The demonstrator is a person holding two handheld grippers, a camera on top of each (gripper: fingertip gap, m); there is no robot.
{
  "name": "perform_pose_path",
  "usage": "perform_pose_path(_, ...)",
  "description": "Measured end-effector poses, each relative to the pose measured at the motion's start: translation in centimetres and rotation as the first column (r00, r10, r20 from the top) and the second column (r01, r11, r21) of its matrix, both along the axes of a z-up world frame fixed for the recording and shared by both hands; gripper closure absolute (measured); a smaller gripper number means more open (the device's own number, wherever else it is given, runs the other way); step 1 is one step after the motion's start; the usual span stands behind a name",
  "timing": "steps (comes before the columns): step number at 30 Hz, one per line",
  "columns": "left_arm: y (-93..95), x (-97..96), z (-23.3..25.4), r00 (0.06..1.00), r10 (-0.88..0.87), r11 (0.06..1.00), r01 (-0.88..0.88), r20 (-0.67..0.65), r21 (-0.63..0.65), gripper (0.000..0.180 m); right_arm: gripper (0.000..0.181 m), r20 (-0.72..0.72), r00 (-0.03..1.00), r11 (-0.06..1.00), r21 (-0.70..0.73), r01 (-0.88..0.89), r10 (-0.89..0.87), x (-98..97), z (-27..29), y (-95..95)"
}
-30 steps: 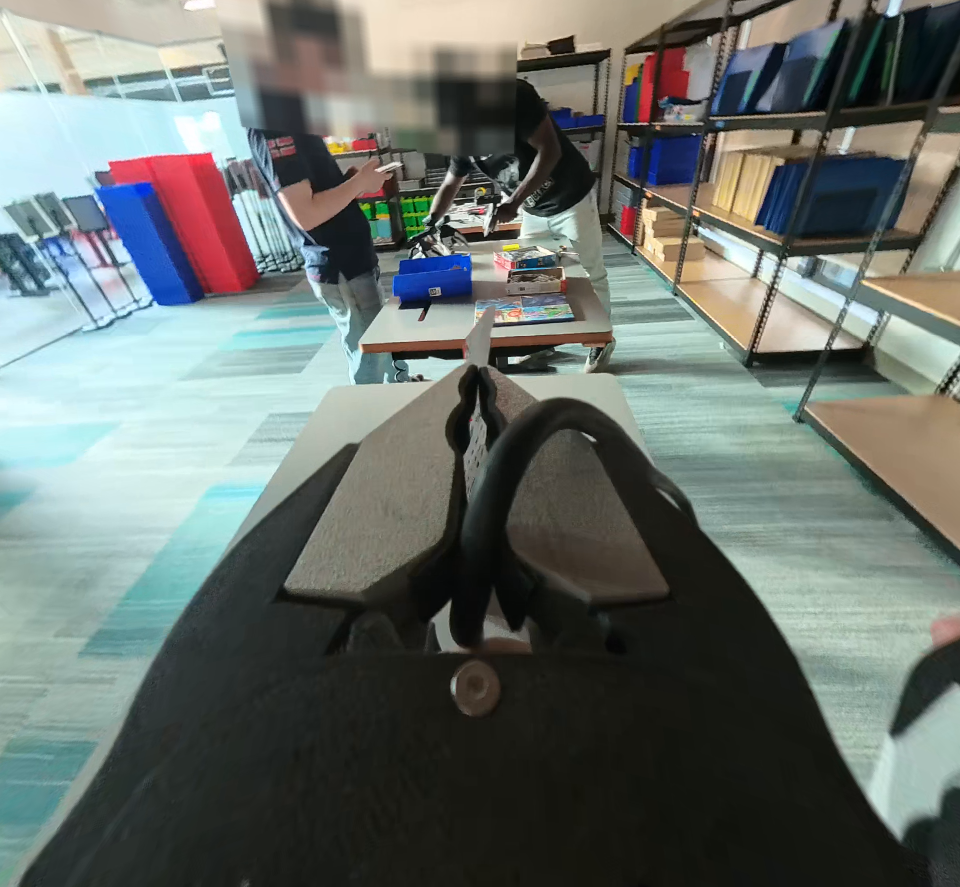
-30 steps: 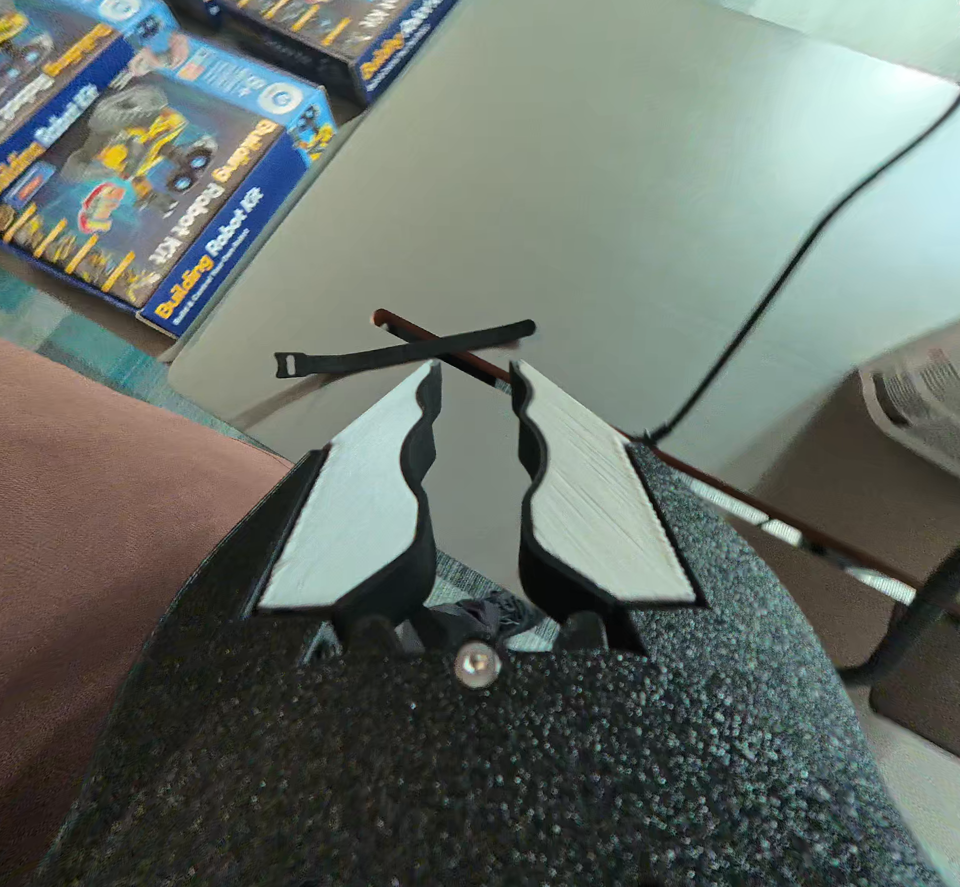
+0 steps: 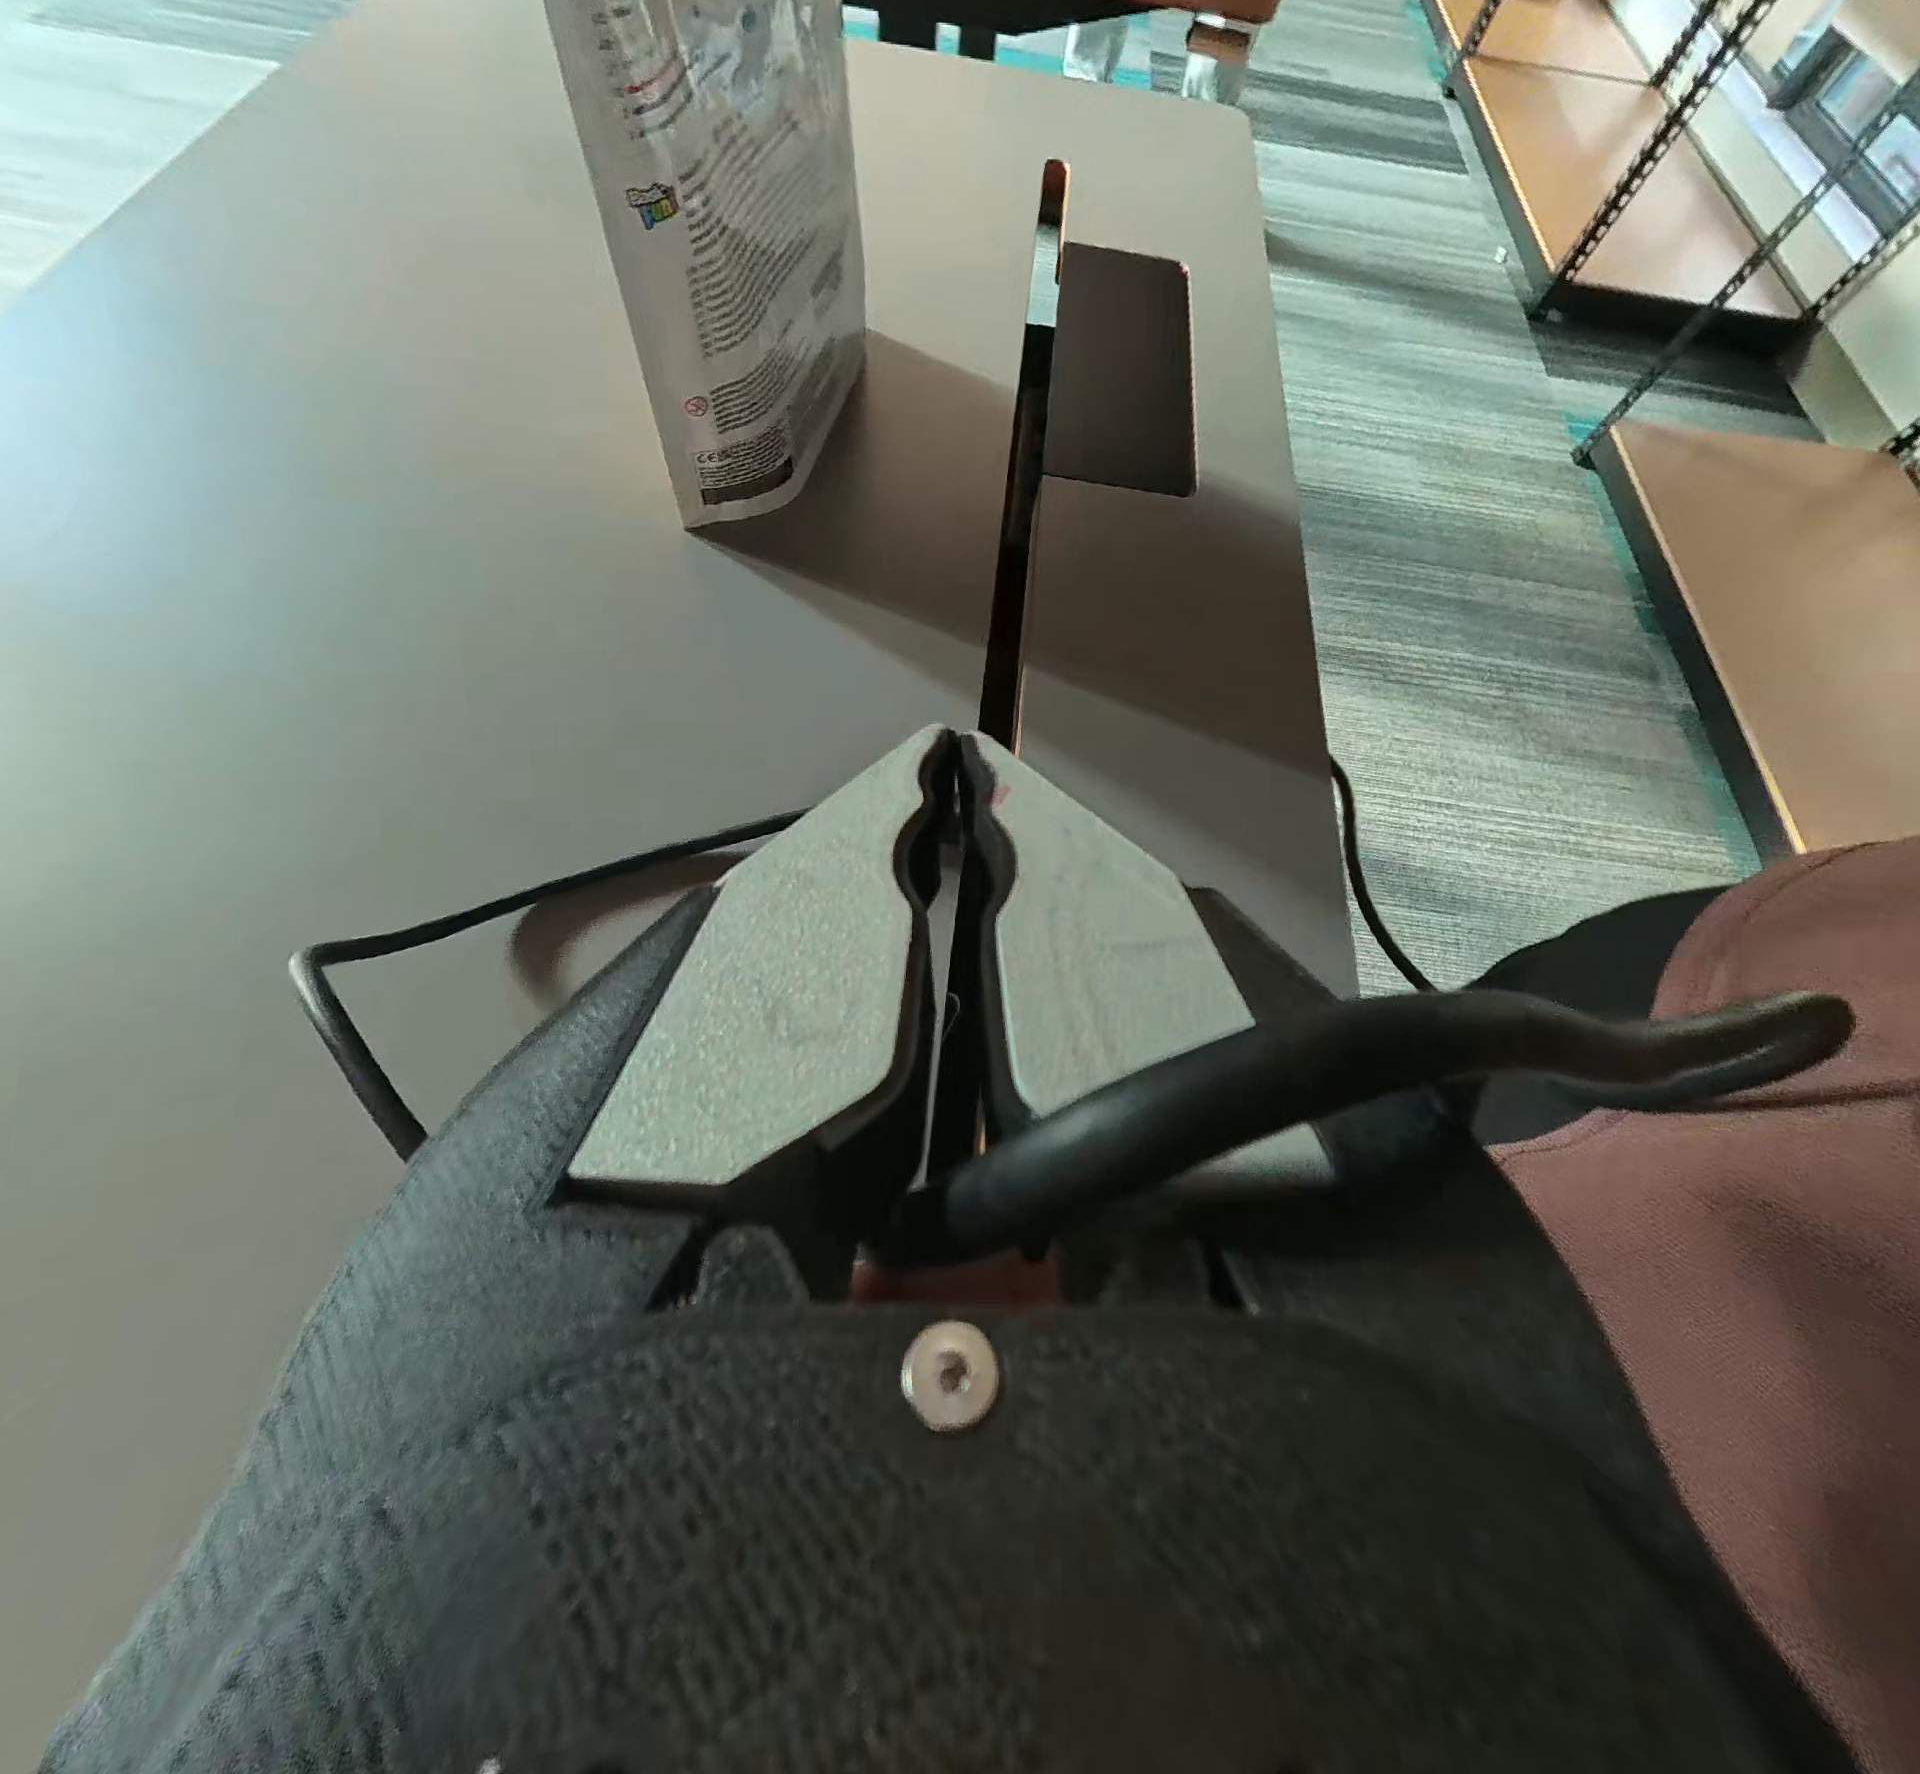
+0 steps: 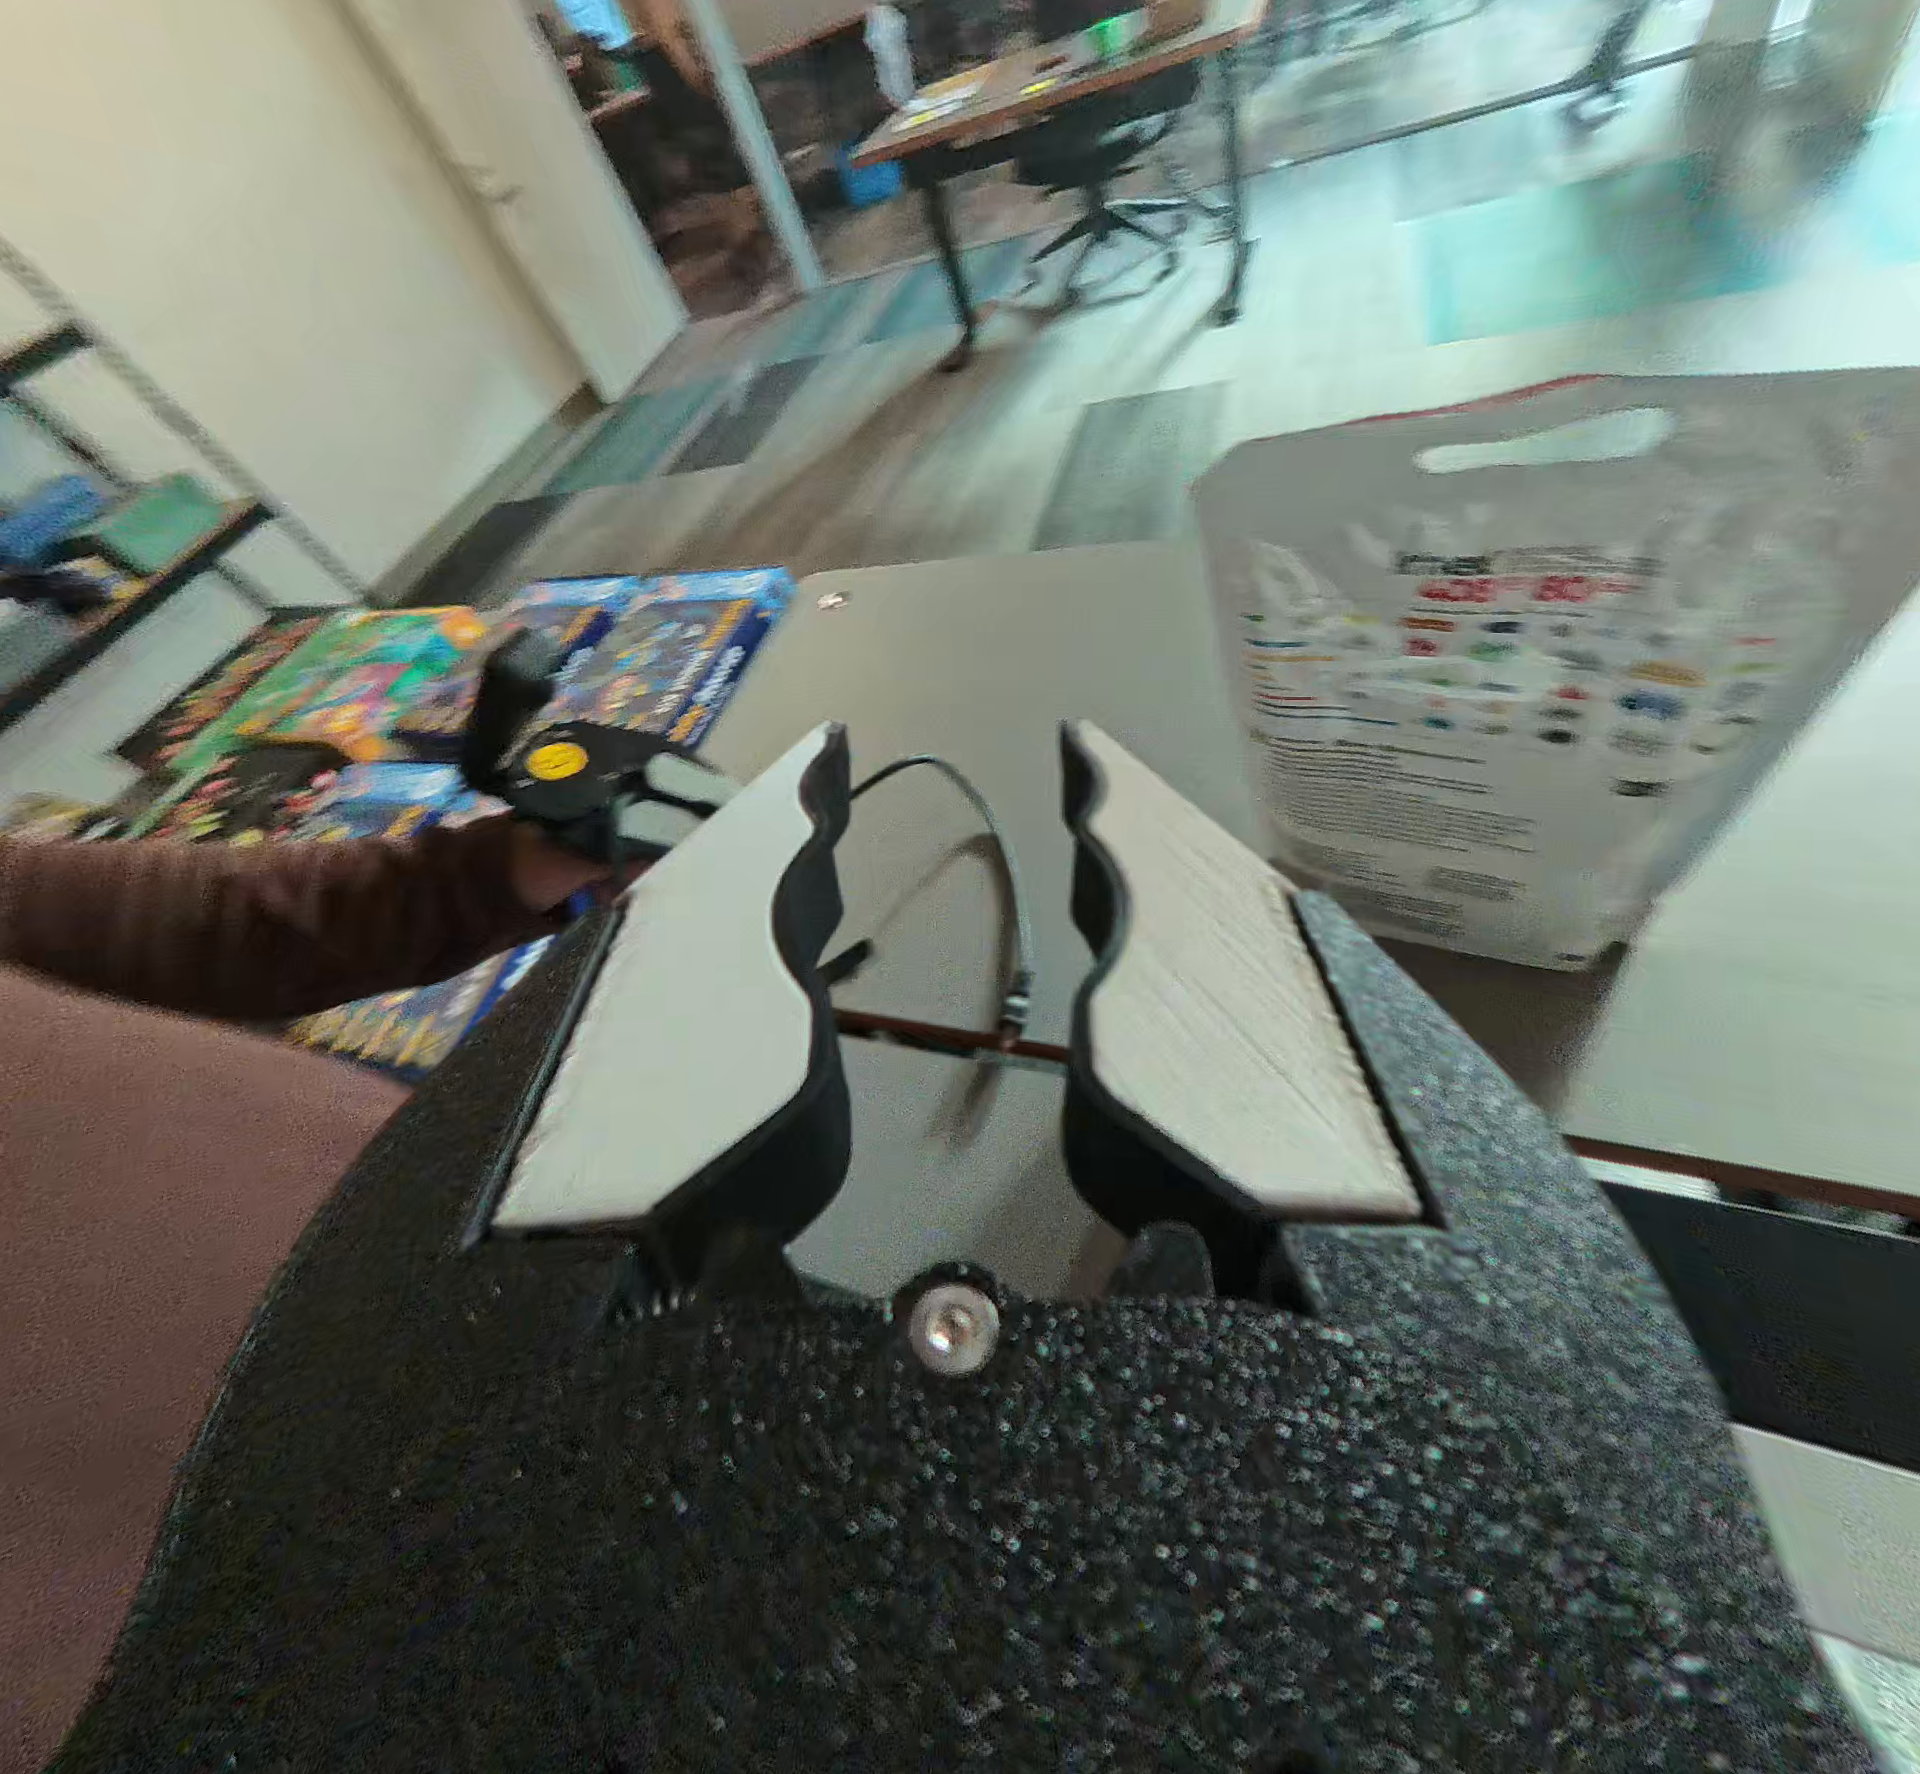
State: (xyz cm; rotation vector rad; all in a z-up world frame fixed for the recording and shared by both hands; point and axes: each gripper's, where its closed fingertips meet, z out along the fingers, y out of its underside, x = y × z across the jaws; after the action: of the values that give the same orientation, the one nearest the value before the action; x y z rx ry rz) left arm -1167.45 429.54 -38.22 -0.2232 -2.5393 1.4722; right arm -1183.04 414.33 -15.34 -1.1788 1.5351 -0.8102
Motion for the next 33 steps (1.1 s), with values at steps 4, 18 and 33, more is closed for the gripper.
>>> perform_pose_path(4, -0.8, 0.1, 0.1, 0.999, -0.040, 0.999, 0.039, 0.024, 0.030, 0.180, 0.136, -0.161, 0.985, 0.996, -0.054, -0.075, 0.066, 1.3, 0.7, 0.8)
perform_pose_path(18, -3.3, -4.2, -0.1, 0.982, -0.169, 0.986, 0.168, 0.081, 0.019, 0.180, 0.181, -0.175, 0.972, 0.937, -0.338, 0.087, -0.154, 4.8, -1.8, 6.0)
perform_pose_path(33, -4.0, 7.2, 4.6, 0.989, 0.068, 0.998, -0.066, 0.134, -0.017, 0.180, 0.163, -0.309, 0.941, 0.967, 0.248, -0.060, 0.138, 2.9, -20.1, 10.9)
